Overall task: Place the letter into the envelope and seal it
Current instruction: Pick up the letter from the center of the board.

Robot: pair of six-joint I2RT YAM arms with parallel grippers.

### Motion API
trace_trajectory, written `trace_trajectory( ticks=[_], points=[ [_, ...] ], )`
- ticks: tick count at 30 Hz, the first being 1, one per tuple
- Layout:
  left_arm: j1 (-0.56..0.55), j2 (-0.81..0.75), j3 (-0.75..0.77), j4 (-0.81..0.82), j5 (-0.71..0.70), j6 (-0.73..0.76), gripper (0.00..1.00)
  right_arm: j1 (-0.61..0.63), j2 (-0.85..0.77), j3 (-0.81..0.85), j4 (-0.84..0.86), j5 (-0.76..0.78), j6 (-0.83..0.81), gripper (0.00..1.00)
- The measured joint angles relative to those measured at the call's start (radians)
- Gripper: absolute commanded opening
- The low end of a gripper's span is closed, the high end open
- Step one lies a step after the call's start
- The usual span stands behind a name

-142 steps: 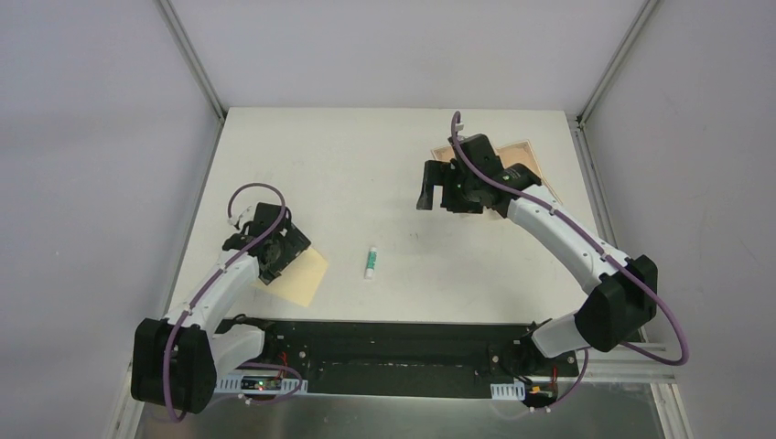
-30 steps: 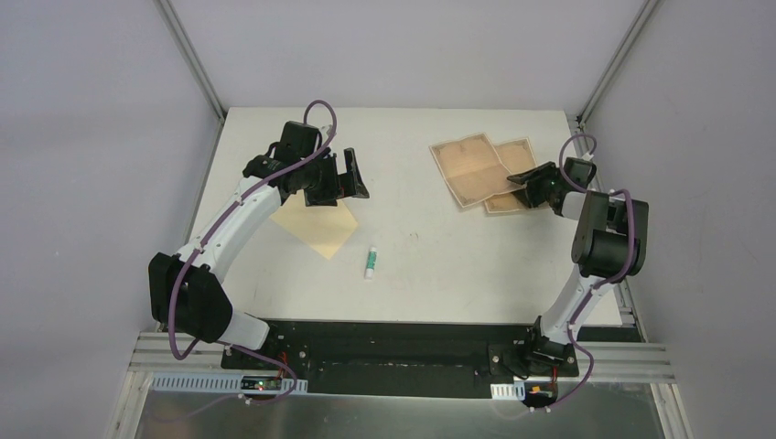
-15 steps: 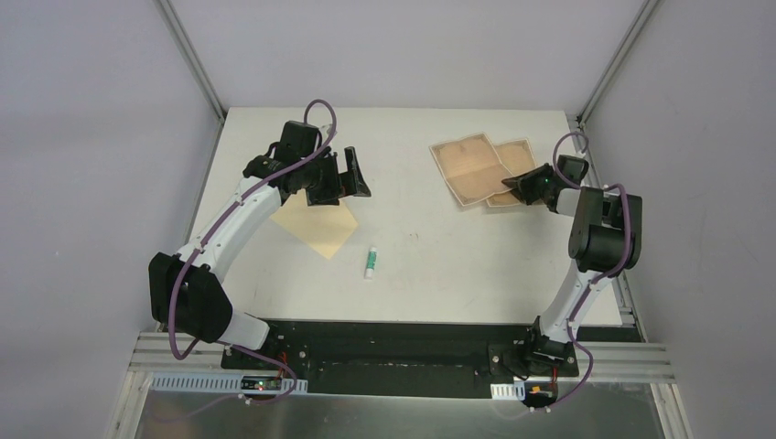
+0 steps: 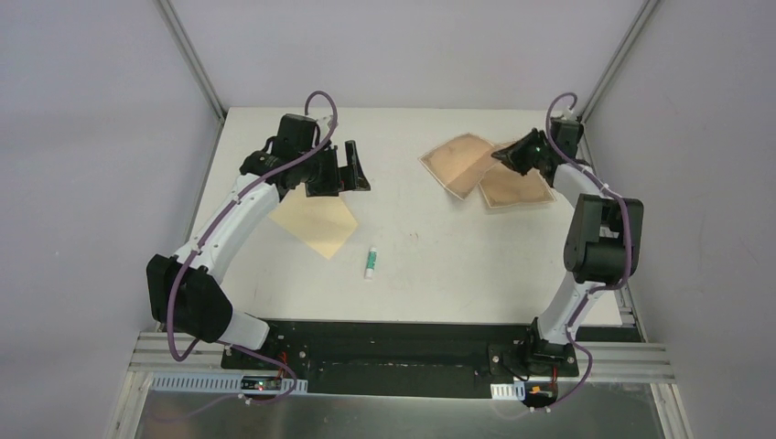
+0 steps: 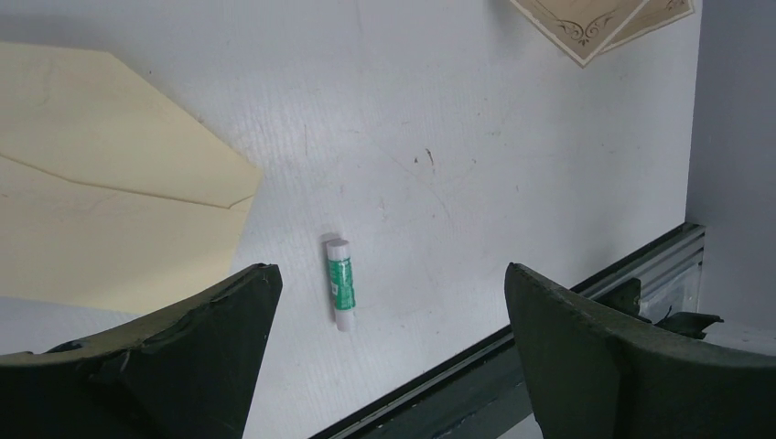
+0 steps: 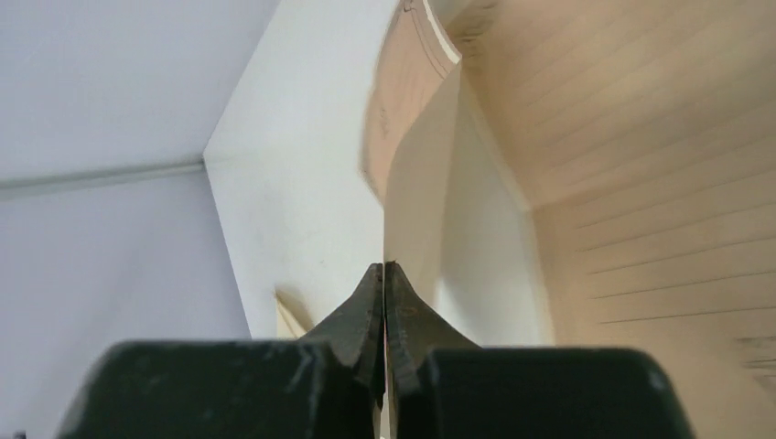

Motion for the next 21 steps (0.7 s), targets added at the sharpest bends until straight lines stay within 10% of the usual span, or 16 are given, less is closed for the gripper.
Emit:
trace_trajectory(
  ticks=[10,21],
  points=[
    [0.022,0.017,0.119,0.027,0.031,0.08,0.95,0.201,-0.19,0.409,-0.354,-0.089,-0.256,0.0],
    [0.04,0.053,0.159,0.227,0.253,0.185,0.97,0.251,-0.423,0.489,-0.604,-0.265,-0.35,0.0]
  ],
)
